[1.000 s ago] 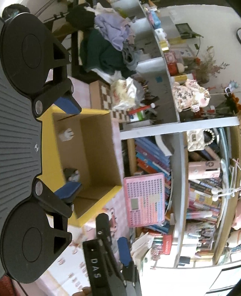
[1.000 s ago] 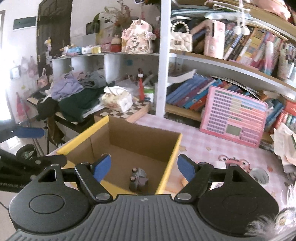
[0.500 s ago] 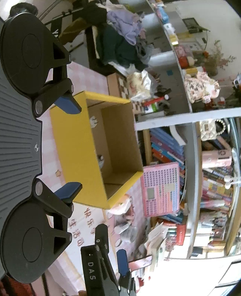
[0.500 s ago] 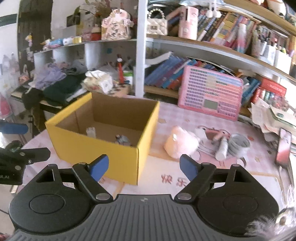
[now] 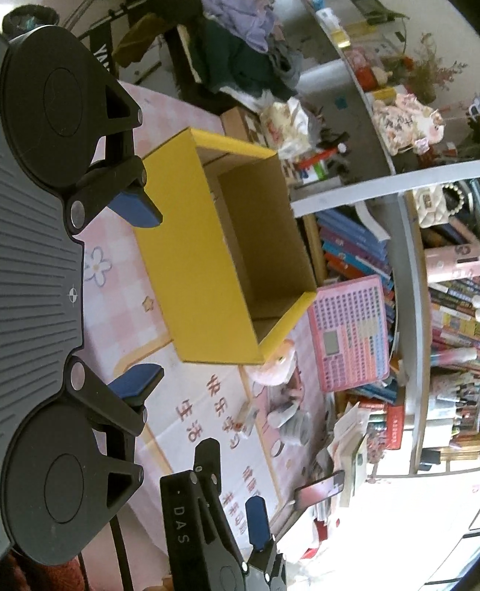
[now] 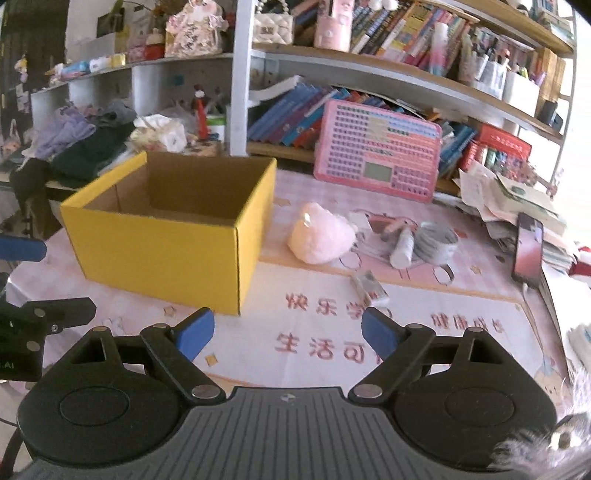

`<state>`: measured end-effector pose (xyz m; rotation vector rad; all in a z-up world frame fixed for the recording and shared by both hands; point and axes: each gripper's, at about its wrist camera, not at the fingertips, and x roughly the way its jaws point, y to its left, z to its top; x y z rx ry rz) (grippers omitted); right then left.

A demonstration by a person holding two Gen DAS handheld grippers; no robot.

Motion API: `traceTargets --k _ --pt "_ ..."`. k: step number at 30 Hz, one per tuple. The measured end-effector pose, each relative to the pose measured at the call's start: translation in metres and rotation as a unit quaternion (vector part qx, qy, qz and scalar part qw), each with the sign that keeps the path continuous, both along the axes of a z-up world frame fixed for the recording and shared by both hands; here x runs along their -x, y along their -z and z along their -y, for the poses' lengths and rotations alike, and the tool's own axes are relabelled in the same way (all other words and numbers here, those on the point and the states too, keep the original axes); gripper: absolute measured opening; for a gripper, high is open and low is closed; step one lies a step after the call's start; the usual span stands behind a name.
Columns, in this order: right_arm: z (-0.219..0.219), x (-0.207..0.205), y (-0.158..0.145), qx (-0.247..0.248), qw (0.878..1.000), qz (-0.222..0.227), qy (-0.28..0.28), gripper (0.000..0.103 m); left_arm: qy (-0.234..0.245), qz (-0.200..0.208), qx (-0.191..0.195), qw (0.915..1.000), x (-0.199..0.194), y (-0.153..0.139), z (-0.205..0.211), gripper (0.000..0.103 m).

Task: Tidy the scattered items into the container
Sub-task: 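Withdraw both open tools from the yellow box back over the table, then grasp the white-and-red medicine box with the left tool while the right tool approaches the tape roll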

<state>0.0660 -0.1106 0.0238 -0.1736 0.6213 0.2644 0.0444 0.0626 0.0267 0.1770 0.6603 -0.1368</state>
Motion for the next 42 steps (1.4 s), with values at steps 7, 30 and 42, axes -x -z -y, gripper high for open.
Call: traceTargets --k 7,30,42 --pt "0.017 0.008 0.011 0.005 0.999 -0.027 0.030 0.088 0.011 -0.030 0.019 0.9993 -0.004 0.011 0.012 0.084" --pt "0.116 -0.028 0.028 0.039 0.992 -0.076 0.091 0.091 0.094 -0.086 0.037 0.9911 -0.061 0.033 0.120 0.084" --pt "0.172 -0.077 0.040 0.035 0.991 -0.098 0.088 0.091 0.089 -0.115 0.031 0.9889 -0.101 0.048 0.173 0.084"
